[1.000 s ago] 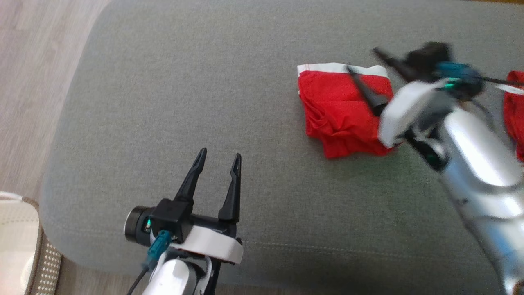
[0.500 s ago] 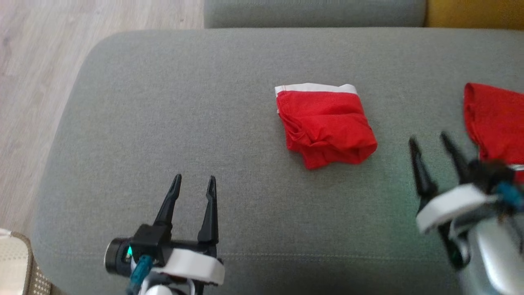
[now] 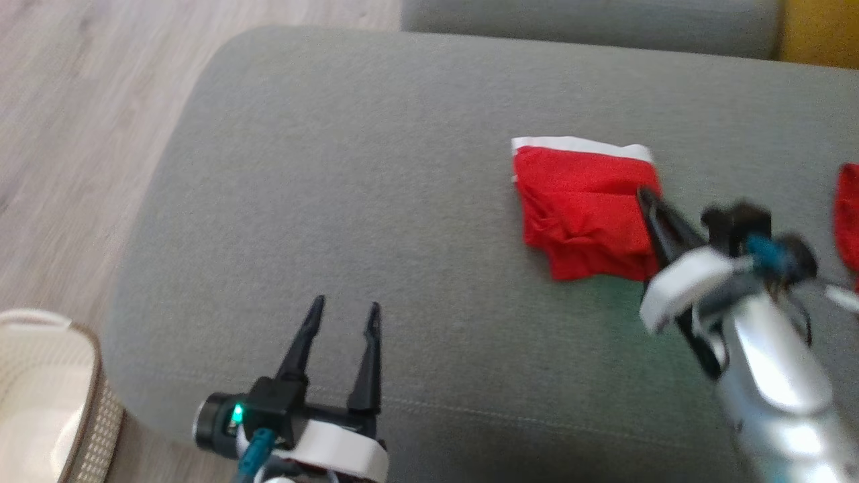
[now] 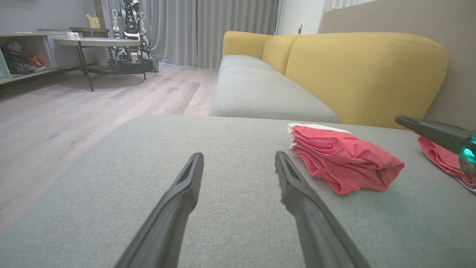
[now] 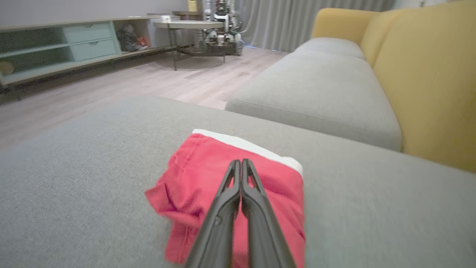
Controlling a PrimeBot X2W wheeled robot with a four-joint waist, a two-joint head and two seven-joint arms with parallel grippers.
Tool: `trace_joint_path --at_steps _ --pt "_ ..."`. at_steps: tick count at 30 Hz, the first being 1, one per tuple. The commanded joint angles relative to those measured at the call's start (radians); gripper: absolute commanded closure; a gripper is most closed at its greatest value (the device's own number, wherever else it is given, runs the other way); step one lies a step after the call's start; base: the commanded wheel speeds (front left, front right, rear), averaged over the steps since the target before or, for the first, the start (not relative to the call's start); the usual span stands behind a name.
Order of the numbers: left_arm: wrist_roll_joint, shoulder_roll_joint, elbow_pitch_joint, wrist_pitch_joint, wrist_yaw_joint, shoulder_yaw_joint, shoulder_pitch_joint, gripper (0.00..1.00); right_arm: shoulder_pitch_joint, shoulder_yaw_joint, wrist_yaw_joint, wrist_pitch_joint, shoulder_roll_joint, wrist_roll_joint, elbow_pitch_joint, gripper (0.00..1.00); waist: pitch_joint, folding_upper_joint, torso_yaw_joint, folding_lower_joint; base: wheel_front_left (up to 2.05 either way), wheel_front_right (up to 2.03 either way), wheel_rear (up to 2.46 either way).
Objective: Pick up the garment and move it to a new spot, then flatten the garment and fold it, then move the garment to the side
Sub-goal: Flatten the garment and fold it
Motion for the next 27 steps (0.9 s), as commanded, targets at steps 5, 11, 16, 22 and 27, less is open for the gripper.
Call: trace_joint_path --at_steps 5,11,16,22,27 --pt "-0.016 -0.003 -0.025 -0.005 0.005 -0.013 -0.077 0.0 -0.241 0.092 0.0 0.026 -0.03 -0.048 0.214 1.0 0.062 0.0 0.071 0.0001 0.0 0.0 0.0" --pt "-0.038 -0.003 -0.011 -0.005 0.017 -0.029 -0.104 0.0 -0.336 0.165 0.0 -0.01 0.02 -0.064 0.46 1.0 0.084 0.0 0.086 0.0001 0.0 0.0 0.0" --pt "-0.037 -0.003 -0.008 -0.005 0.021 -0.029 -0.112 0.0 -0.337 0.24 0.0 -0.047 0.071 -0.025 0.514 1.0 0.083 0.0 0.076 0.0001 0.0 0.0 0.0" --pt "-0.03 -0.003 0.003 -0.005 0.018 -0.029 -0.113 0.0 -0.25 0.422 0.0 -0.067 0.098 0.171 0.456 1.0 0.057 0.0 0.051 0.0001 0.0 0.0 0.0" --pt "-0.023 -0.003 0.001 -0.005 0.023 -0.007 -0.095 0.0 -0.194 0.513 0.0 -0.074 0.098 0.33 0.314 0.91 0.018 0.0 0.008 0.0001 0.0 0.0 0.0"
